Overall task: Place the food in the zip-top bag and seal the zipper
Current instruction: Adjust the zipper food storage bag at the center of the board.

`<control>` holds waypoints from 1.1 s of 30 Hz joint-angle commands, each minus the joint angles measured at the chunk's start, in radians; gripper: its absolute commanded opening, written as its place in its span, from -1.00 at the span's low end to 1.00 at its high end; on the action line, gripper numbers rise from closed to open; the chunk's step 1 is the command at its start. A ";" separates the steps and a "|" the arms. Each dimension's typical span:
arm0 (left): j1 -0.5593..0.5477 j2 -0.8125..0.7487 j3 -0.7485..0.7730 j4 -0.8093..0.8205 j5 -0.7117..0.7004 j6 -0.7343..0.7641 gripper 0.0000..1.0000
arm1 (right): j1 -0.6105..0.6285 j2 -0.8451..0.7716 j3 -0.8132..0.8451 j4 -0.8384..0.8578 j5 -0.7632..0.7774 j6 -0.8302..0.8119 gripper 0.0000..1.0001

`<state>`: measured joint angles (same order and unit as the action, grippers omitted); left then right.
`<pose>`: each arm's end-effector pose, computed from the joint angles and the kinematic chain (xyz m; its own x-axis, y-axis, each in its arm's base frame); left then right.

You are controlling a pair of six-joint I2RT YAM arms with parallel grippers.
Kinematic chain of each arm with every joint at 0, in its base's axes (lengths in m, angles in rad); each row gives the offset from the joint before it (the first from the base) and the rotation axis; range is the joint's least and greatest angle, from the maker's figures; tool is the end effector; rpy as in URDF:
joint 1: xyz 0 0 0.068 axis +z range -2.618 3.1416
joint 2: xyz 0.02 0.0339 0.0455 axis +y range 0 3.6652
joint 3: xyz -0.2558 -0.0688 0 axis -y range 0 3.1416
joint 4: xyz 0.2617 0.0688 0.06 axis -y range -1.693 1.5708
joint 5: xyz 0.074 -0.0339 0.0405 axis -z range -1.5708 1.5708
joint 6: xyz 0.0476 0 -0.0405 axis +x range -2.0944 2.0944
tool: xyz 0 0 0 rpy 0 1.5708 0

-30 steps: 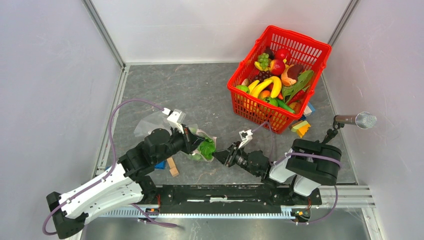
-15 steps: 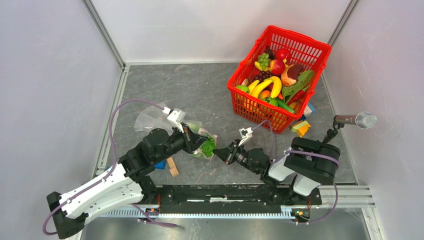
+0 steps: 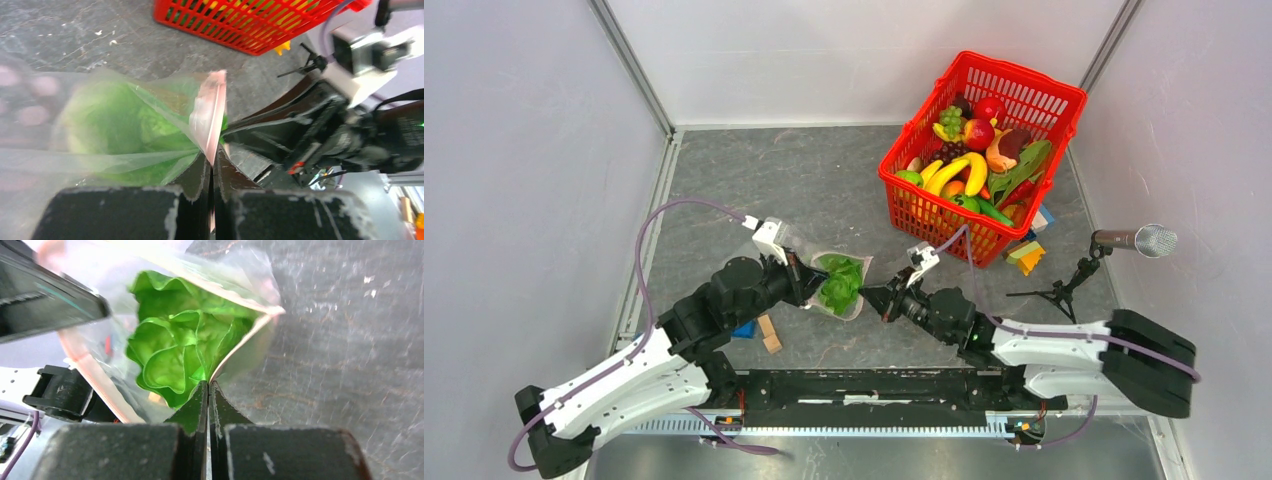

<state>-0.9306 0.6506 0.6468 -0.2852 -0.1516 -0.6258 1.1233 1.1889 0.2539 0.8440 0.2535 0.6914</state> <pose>0.1219 -0.1516 0.2929 -0.5517 -0.2286 -0.8021 0.4727 0.7066 -0.5266 0.1180 0.2184 0.1650 -0.5178 0.3475 -0.7817 -0.5640 0.5484 0.6174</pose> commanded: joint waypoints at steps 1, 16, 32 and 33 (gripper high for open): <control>0.003 0.028 0.126 -0.068 -0.064 0.084 -0.95 | 0.012 -0.144 0.147 -0.363 0.051 -0.172 -1.00; 0.003 0.093 0.488 -0.484 -0.142 0.244 -0.92 | -0.010 -0.156 0.558 -0.683 -0.001 -0.346 -1.00; 0.004 0.145 0.429 -0.533 -0.094 0.220 -0.96 | -0.074 -0.090 0.682 -0.691 -0.246 -0.342 -1.00; 0.004 0.138 0.433 -0.531 -0.074 0.212 -0.96 | -0.075 -0.089 0.681 -0.677 -0.281 -0.343 -1.00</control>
<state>-0.9302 0.8223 1.0557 -0.8394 -0.2775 -0.4179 1.0542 1.1122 0.8619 0.1127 0.0994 0.3683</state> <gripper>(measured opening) 0.040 0.006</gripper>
